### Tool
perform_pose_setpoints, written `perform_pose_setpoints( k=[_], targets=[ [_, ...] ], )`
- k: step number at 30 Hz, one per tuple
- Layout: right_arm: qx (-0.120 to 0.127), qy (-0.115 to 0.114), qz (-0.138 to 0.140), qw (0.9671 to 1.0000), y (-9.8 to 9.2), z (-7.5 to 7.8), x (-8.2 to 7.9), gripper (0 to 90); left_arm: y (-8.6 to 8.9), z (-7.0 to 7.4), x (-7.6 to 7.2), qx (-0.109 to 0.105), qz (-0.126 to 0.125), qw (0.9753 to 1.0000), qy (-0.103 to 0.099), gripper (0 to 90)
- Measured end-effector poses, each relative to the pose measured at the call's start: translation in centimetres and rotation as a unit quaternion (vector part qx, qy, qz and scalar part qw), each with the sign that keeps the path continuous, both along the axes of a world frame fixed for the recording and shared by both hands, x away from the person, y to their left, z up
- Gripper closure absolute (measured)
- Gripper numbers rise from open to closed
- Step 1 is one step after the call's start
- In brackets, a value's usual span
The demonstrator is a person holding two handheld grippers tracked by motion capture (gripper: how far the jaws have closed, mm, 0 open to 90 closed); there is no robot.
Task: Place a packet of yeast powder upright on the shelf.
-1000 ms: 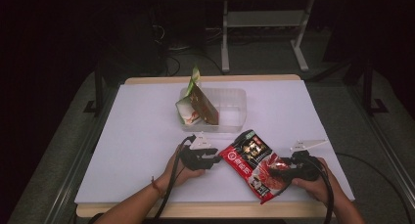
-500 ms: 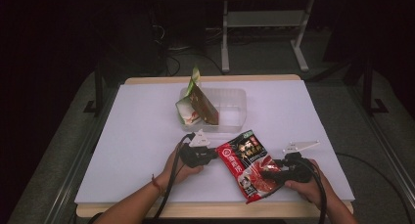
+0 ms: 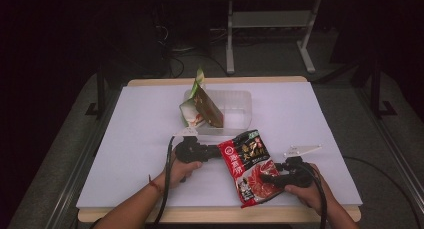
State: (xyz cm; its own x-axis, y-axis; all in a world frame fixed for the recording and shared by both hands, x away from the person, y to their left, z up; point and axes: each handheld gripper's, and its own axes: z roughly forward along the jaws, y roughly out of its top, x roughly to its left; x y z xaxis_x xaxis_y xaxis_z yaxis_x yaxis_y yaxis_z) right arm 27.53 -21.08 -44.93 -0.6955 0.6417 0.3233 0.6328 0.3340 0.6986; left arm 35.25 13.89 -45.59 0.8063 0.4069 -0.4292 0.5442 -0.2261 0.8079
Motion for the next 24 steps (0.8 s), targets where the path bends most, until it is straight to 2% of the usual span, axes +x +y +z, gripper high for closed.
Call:
perform_pose_setpoints(
  k=[5,8,10,12,13,15,17,20,22,24],
  targets=[
    [0.007,-0.009,-0.004,0.9999,-0.1,0.1,-0.1,42.5,0.3,0.3,0.2,-0.043,-0.026,0.9987,0.013,56.6],
    [0.011,-0.016,-0.005,0.9998,-0.3,0.3,-0.1,47.4,0.6,0.5,0.2,-0.056,-0.048,0.997,0.024,48.6],
    [0.018,-0.017,-0.006,0.9997,-0.3,0.3,-0.1,49.9,0.6,0.7,0.1,-0.061,-0.056,0.9963,0.021,45.2],
    [0.022,-0.016,-0.007,0.9996,-0.4,0.3,-0.1,50.9,0.6,0.7,0.1,-0.069,-0.064,0.9952,0.027,44.7],
    [0.024,-0.016,-0.007,0.9996,-0.4,0.2,0.0,51.8,0.6,0.8,0.1,-0.068,-0.064,0.9954,0.023,44.5],
    [0.027,-0.019,-0.01,0.9994,-0.6,0.3,0.0,56.7,0.7,0.8,0.1,-0.068,-0.073,0.9947,0.026,44.5],
    [0.033,-0.022,-0.015,0.9991,-0.8,0.4,0.0,61.2,0.8,0.9,0.0,-0.057,-0.073,0.9956,0.016,43.9],
    [0.036,-0.027,-0.02,0.9988,-0.9,0.3,0.0,66.5,1.1,0.8,0.0,-0.044,-0.074,0.9962,0.013,46.3],
    [0.039,-0.031,-0.021,0.9985,-1.0,0.3,0.0,72.1,0.9,0.8,-0.1,-0.006,-0.055,0.9985,-0.008,46.5],
    [0.038,-0.034,-0.027,0.9983,-1.2,0.3,0.1,76.6,0.8,0.7,-0.2,0.012,-0.048,0.9987,-0.013,48.1]
  ],
)
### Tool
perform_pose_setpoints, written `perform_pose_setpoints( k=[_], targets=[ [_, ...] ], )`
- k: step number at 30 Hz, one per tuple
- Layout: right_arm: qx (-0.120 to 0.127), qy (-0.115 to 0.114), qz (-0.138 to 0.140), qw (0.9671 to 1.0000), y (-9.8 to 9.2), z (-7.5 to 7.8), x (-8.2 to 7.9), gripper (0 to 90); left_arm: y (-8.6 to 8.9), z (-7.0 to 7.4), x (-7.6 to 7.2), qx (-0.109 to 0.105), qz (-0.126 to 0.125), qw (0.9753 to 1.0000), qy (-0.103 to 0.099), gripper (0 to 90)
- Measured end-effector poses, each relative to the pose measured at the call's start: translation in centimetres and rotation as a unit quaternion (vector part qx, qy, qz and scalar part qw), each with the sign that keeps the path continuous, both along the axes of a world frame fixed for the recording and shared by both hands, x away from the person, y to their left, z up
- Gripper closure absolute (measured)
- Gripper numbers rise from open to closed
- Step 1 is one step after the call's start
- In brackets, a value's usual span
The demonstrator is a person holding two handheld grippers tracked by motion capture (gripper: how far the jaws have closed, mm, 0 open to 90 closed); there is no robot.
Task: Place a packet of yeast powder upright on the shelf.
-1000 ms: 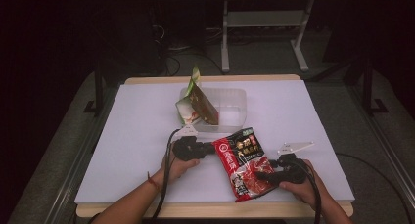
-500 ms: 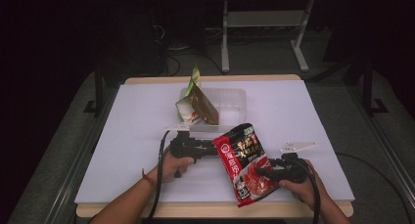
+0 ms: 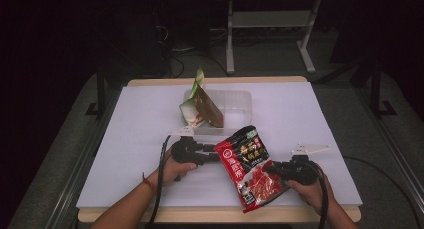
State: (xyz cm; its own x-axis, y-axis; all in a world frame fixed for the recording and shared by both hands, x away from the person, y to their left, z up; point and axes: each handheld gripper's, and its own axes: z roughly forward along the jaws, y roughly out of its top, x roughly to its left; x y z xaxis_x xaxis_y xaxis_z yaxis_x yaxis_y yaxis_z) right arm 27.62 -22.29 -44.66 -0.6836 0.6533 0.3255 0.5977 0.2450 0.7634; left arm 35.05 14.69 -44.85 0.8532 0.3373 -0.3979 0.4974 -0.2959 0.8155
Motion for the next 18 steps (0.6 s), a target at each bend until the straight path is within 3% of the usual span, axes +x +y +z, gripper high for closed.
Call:
perform_pose_setpoints(
  k=[2,6,8,10,11,13,18],
  targets=[
    [0.003,-0.001,-0.003,1.0,-0.1,0.0,0.0,78.5,-0.4,-0.1,-0.1,0.036,-0.001,0.9992,-0.016,46.7],
    [0.008,-0.011,-0.005,0.9999,-0.1,0.1,0.0,81.9,-0.4,-0.3,-0.2,0.058,-0.009,0.998,-0.022,40.9],
    [0.007,-0.012,-0.006,0.9999,0.0,0.1,-0.1,82.1,-0.3,-0.5,-0.1,0.055,-0.023,0.9982,-0.006,39.6],
    [0.006,-0.014,-0.007,0.9999,0.1,0.2,-0.1,82.3,-0.4,-0.9,-0.2,0.046,-0.057,0.997,0.024,34.2],
    [0.006,-0.015,-0.007,0.9998,0.2,0.2,-0.1,82.6,-0.6,-1.1,-0.5,0.052,-0.068,0.9961,0.023,32.4],
    [0.009,-0.015,-0.007,0.9998,0.2,0.2,-0.1,82.7,-1.3,-1.2,-0.9,0.061,-0.063,0.996,0.018,26.8],
    [0.004,-0.016,-0.011,0.9998,0.1,0.0,0.0,82.7,-2.9,-0.9,-1.2,0.043,-0.073,0.9963,0.017,18.3]
  ],
)
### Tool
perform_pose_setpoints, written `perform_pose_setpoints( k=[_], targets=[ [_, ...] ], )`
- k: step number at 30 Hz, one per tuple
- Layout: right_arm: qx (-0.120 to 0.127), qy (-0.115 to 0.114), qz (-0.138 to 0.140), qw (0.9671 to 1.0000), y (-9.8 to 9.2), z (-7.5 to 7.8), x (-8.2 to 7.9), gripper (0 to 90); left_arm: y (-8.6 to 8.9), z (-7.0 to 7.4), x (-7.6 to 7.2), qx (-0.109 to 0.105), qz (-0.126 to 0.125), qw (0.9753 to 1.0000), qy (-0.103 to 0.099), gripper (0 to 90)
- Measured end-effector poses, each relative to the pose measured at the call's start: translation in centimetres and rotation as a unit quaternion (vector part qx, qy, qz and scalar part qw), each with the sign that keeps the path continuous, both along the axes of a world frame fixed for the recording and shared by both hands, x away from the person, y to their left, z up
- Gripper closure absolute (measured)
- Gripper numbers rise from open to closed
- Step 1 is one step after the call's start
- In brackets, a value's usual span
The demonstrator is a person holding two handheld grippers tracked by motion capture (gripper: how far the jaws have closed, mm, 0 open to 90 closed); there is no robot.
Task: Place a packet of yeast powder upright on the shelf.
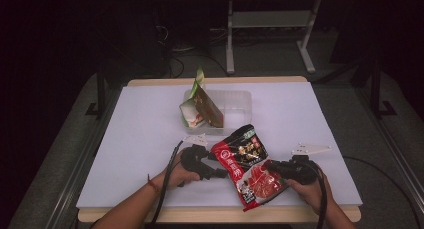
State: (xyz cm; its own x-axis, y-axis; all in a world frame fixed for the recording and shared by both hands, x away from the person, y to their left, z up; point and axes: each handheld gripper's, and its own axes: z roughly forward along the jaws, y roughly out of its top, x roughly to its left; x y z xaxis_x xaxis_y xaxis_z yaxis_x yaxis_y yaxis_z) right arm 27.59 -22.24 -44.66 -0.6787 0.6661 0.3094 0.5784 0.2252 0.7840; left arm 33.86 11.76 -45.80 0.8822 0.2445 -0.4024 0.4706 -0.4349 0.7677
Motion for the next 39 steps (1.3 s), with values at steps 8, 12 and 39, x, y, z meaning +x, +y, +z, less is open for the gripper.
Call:
perform_pose_setpoints(
  k=[8,12,39],
  targets=[
    [0.005,-0.024,0.005,0.9997,0.2,0.5,-0.3,81.9,1.2,1.6,0.4,-0.079,0.077,0.9939,-0.002,34.1],
    [0.004,-0.041,0.009,0.9991,0.5,0.9,-0.6,81.6,1.0,2.2,0.1,-0.088,0.087,0.992,-0.025,41.8],
    [-0.134,-0.162,-0.134,0.9683,-4.1,1.6,0.1,34.3,3.1,6.8,-1.3,-0.105,0.149,0.9732,-0.141,83.0]
  ],
)
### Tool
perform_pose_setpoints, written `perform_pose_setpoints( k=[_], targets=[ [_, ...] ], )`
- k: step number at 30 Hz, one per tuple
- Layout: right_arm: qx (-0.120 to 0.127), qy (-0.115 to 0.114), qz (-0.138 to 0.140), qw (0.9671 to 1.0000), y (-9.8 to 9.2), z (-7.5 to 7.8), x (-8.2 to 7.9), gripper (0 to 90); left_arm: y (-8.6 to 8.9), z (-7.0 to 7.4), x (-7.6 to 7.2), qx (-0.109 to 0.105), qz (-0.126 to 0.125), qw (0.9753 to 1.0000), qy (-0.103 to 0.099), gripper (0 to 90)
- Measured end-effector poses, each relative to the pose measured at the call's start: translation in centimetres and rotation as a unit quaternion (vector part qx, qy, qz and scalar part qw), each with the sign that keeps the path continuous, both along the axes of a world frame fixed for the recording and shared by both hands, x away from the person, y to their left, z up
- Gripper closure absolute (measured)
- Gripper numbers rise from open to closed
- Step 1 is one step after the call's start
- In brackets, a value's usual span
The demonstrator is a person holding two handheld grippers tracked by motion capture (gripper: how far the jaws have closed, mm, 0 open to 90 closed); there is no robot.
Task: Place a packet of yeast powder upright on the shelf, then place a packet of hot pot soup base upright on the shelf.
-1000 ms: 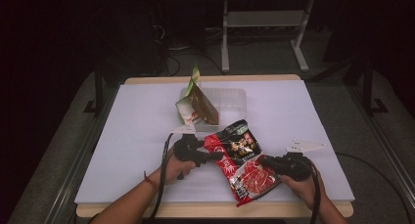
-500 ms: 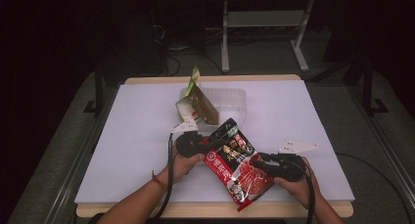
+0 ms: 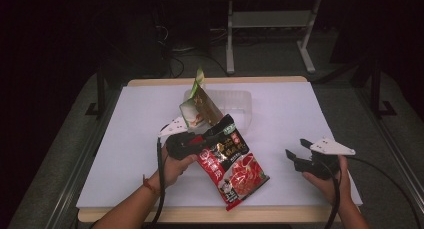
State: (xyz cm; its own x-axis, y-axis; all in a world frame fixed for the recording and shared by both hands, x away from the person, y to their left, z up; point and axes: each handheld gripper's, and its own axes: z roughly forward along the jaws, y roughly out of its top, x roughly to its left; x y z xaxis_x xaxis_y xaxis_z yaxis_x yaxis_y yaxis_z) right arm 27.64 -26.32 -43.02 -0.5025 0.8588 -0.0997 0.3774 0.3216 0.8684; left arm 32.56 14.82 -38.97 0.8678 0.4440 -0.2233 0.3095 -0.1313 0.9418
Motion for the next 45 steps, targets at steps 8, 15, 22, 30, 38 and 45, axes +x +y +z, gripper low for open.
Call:
perform_pose_setpoints(
  k=[8,15,22,30,38,45],
  targets=[
    [-0.047,0.002,-0.053,0.9975,-0.9,-0.9,0.8,33.1,0.7,0.9,-0.6,0.001,0.002,0.9998,-0.018,84.1],
    [-0.055,0.003,-0.056,0.997,-0.6,-1.0,0.9,33.2,1.0,1.9,-1.2,0.0,0.005,0.9993,-0.037,85.5],
    [-0.039,0.009,-0.057,0.9975,-1.0,-1.1,0.6,33.6,1.0,2.6,-1.3,-0.001,0.013,0.9988,-0.048,86.5],
    [-0.028,0.007,-0.053,0.9982,-1.1,-0.9,0.2,32.9,0.9,3.2,-1.8,-0.005,0.014,0.9984,-0.054,87.0],
    [-0.003,0.004,-0.049,0.9988,-1.2,-0.9,0.2,29.0,0.9,4.1,-2.0,-0.012,0.023,0.9977,-0.062,88.0],
    [0.004,0.007,-0.049,0.9987,-1.2,-1.1,0.3,28.1,0.8,4.8,-1.8,-0.016,0.033,0.9973,-0.064,88.1]
  ],
)
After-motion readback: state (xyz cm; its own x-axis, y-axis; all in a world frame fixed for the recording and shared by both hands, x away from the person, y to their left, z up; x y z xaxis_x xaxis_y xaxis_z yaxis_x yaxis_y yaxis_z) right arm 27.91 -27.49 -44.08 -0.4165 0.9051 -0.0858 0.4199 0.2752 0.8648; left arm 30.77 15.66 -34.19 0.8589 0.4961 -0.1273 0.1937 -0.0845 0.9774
